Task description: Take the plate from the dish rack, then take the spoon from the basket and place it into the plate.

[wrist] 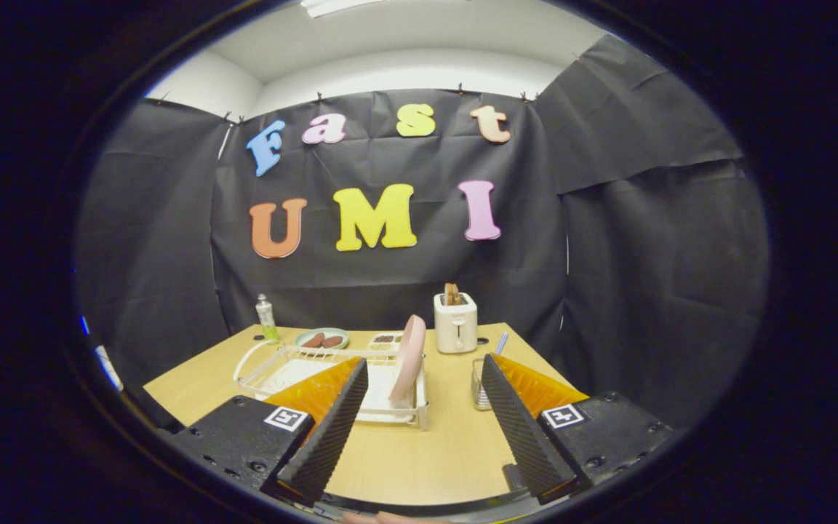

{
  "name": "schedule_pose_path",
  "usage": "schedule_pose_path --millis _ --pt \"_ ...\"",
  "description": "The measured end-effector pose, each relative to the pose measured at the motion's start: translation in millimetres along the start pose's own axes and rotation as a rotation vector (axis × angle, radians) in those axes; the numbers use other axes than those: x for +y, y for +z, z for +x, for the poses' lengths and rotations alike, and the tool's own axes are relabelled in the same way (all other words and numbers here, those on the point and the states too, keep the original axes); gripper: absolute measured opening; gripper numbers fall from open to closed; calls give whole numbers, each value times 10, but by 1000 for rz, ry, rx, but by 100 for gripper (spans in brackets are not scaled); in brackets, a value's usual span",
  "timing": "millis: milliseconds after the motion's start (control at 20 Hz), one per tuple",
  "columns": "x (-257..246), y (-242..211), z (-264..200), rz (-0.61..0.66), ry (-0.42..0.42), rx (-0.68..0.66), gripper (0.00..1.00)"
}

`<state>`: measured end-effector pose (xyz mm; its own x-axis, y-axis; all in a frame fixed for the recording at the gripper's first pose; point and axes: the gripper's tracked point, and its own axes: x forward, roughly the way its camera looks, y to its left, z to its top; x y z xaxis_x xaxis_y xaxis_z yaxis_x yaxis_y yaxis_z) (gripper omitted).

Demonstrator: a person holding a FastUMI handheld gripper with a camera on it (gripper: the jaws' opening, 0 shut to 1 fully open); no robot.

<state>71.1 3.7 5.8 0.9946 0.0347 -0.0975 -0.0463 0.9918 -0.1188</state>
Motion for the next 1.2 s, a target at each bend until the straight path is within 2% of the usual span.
schedule_pose_path --millis 150,250,450,700,850,1000,1150,1200 --pt "1 184 472 -50 -30 43 100" --pt "69 232 802 -81 -29 117 100" --pt "231 267 1483 -158 -28 306 100" --pt "247 170 2136 -213 -88 569 96" --pt "157 135 2404 -208 -130 714 88" --pt "100 31 2677 -154 -121 848 82" --pt "225 -202 2733 -26 -36 1028 72" --pt "210 -269 2747 -20 -23 1066 72"
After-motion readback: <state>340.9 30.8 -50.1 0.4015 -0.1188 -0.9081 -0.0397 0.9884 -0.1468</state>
